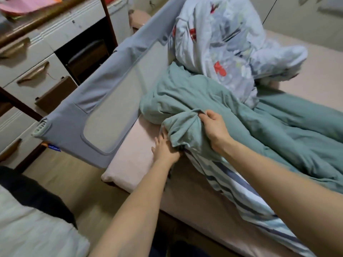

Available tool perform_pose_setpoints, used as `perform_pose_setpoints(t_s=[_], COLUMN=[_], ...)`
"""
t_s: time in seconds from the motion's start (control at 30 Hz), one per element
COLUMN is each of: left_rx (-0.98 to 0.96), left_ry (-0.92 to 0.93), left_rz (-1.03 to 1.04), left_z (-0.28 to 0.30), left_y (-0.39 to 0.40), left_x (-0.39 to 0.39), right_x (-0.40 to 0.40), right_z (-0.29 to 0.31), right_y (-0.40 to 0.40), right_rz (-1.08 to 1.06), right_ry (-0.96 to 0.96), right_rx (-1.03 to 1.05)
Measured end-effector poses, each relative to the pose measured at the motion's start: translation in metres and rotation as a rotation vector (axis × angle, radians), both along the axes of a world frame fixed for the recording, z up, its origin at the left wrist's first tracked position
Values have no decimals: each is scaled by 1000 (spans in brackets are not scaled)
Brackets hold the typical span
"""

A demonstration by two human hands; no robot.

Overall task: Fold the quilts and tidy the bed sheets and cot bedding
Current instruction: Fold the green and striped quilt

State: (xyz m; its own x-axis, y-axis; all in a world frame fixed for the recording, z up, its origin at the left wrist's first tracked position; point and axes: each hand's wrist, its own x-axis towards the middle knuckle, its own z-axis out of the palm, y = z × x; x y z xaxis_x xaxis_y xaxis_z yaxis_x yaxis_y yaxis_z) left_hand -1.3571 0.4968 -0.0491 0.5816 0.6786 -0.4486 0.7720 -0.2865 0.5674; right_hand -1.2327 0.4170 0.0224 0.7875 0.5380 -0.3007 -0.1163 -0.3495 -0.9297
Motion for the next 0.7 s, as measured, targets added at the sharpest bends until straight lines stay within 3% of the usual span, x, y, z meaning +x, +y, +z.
perform_pose_setpoints(t_s=[0.1,0.23,0.37,0.53,0.63,0.7], left_rx=[-22,128,251,336,624,825], left_ry=[-93,-128,-262,-485,-441,-313], left_rz=[247,322,133,-54,-447,-647], left_z=[4,33,71,107,129,151], left_y=[8,34,61,71,83,90], left_x=[-10,-30,-56,-112,-164,-196], right_x=[-5,-19,-53,-126,-176,-209], right_z=[19,31,35,47,58,71], right_y=[-14,-29,-22,-20,-17,-16], right_rz=[19,61,126,467,584,658], right_ry=[45,77,-83,-239,-199,-126], right_rx=[19,-55,-226,-310,-418,-476])
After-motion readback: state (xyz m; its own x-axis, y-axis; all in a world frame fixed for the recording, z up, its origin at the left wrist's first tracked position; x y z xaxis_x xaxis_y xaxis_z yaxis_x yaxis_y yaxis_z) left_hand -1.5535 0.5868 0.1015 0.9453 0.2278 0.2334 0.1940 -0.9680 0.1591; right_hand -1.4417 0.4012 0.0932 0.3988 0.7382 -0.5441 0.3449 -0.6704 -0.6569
